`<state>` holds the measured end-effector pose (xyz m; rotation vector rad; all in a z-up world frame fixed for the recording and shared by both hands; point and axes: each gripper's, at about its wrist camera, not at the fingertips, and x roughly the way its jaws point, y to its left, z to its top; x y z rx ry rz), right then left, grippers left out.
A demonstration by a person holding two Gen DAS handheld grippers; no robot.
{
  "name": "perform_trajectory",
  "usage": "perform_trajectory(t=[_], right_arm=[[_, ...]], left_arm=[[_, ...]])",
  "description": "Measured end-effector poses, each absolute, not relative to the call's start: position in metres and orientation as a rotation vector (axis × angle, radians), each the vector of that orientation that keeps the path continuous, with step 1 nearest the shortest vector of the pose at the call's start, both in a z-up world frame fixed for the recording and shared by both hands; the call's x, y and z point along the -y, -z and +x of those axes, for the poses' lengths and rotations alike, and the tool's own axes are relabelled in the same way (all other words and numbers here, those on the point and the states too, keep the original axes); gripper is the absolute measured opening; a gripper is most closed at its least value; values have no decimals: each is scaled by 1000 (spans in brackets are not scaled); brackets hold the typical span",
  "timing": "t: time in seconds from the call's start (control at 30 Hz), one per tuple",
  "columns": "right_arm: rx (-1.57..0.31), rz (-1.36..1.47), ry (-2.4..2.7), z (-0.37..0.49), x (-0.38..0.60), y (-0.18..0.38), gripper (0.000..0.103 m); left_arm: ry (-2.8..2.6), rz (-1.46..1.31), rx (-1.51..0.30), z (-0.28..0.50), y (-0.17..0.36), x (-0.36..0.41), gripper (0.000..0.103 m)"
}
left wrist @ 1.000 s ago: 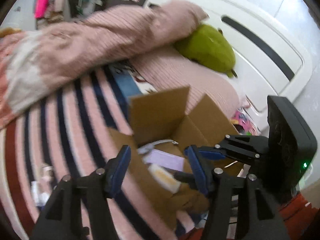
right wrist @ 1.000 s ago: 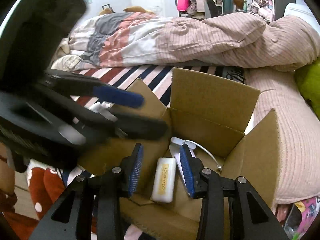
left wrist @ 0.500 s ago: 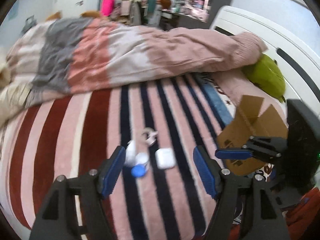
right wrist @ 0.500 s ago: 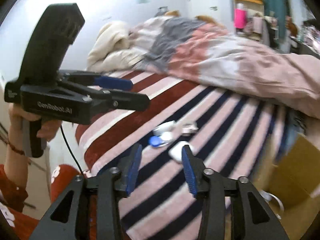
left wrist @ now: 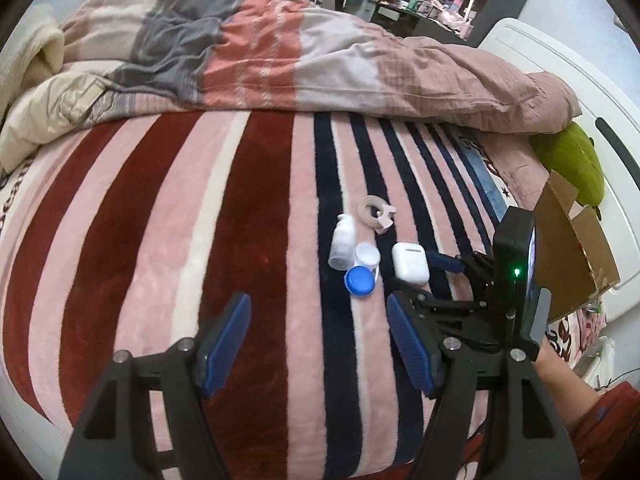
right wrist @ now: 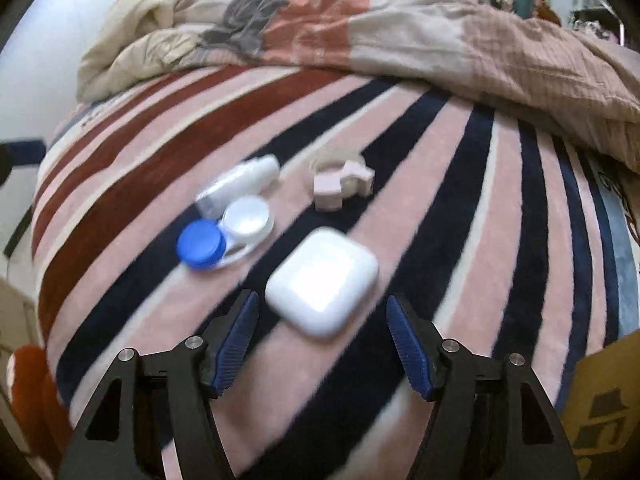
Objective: Organize rigid objects
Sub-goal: 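Move the right gripper to the white earbud case and grasp it, then lower the earbud case into the cardboard box and open the right gripper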
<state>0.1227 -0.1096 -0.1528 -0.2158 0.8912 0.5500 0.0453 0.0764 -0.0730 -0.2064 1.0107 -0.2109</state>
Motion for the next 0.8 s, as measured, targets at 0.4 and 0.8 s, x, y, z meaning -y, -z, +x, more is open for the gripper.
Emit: perform_trajectory(t=[0.4, 0.8], right_arm=[[-822, -276, -549, 112, 95, 142, 52], [-677, -213, -781, 62, 123, 60, 52]], left_arm=[[272, -195, -1035, 54, 76, -61, 67], [567, -251, -999, 61, 34, 13, 53]])
